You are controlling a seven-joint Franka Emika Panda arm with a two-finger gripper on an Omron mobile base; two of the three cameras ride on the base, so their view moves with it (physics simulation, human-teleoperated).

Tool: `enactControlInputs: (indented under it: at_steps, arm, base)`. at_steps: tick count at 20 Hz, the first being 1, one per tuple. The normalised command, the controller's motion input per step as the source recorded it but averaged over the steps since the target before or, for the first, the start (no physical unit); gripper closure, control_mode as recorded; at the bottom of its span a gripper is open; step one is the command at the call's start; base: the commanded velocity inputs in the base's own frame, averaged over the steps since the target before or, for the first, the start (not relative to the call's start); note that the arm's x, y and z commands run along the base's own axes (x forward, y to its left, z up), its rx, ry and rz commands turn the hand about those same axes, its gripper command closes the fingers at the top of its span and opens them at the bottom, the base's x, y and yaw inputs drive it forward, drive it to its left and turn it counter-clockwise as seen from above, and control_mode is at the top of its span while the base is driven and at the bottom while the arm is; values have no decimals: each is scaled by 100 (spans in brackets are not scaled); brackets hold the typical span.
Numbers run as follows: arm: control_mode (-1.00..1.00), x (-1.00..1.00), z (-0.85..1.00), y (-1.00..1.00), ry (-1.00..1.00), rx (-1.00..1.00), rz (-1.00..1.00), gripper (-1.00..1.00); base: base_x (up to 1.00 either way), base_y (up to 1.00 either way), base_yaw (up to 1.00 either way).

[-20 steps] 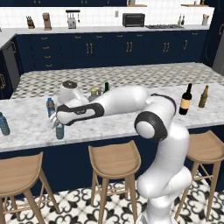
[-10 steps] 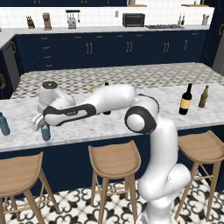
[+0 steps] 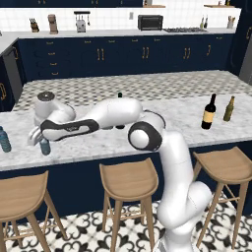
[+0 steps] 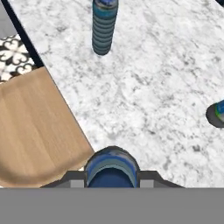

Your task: Move the plastic bottles in the middle to the plastics group, and the glass bottles in the middle to the glass group.

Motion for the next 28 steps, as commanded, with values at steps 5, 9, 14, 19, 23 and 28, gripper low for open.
enactControlInputs:
  at_steps: [5,9,14,19,23,28]
  arm:
    - [-100,18,-10,2,-15,7,0,100]
    - [-100,18,0,0,1,3,0,100]
    - [-100,17,0,0,12,0,0,100]
    - [-100,31,17,7,24,-7,0,100]
    - [-100,14,4,1,7,-1,0,100]
    - [-100,0,-4,0,0,0,0,100]
  base:
    - [0,0,0]
    - [0,0,0]
    - [0,0,0]
    - [0,0,0]
    - [0,0,0]
    - [0,0,0]
